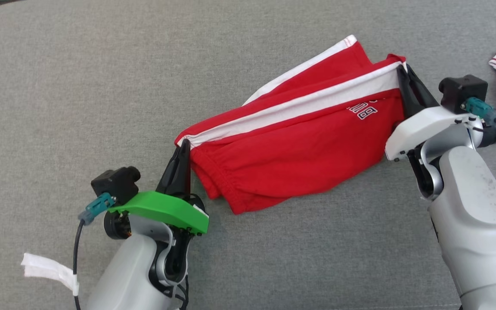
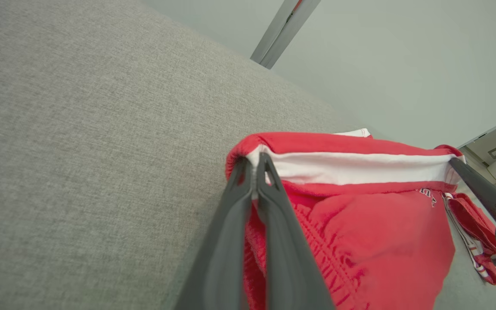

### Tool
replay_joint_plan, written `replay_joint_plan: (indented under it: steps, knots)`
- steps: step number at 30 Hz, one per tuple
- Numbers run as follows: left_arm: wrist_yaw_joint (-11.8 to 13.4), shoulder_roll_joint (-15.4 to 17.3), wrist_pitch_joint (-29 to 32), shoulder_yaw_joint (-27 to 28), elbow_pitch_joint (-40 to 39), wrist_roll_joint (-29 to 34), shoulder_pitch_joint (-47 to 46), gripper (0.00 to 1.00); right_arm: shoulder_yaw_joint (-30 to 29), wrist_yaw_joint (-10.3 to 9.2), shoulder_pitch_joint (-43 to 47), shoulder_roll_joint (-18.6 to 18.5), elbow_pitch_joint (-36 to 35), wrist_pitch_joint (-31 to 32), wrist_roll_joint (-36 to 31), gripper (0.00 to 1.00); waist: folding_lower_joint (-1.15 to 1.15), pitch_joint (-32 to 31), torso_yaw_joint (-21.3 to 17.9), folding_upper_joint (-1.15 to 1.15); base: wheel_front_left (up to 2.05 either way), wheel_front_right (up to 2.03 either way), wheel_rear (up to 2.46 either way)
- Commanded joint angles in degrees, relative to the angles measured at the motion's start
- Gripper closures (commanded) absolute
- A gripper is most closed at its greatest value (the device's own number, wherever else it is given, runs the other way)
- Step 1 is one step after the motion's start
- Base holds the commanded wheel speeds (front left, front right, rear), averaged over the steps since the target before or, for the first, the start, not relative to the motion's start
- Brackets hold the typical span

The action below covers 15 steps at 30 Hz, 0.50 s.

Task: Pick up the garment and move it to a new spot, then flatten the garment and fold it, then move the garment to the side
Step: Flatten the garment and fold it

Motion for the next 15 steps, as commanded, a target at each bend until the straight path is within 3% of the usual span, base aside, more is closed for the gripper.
replay_joint_plan:
  steps: [1,7,12,14,15]
  knots:
    - [-0.48,-0.3,-0.7,0.03,1.43,-0.42,-1.89,1.0,0.39,-0.09,-1.99,-0.3,1.9,-0.56,-0.48,1.0,0.0,2.95,2.72,0.0,0.0,0.0,0.0]
    - [-1.99,-0.93,-2.75,-1.57,7.58,-1.88,-5.89,1.0,1.73,-0.09,-9.04,-0.5,12.24,-3.31,-1.31,1.0,0.0,4.17,4.07,0.0,0.0,0.0,0.0]
    - [-2.61,-1.09,-3.76,-2.91,8.87,-2.51,-7.23,1.0,2.27,-0.09,-12.69,-1.0,17.99,-5.06,-1.45,0.87,0.0,4.08,4.75,0.0,0.0,0.0,0.0]
    - [-2.57,-1.13,-4.05,-3.37,9.03,-2.56,-7.41,1.0,2.37,-0.09,-14.08,-1.3,20.11,-5.57,-1.7,0.62,0.0,3.88,4.96,0.0,0.0,0.0,0.0]
    - [-2.56,-1.14,-4.17,-3.65,8.96,-2.46,-7.54,1.0,2.44,-0.09,-14.83,-1.41,21.21,-5.91,-1.86,0.0,0.0,3.72,5.05,0.0,0.0,0.0,0.0]
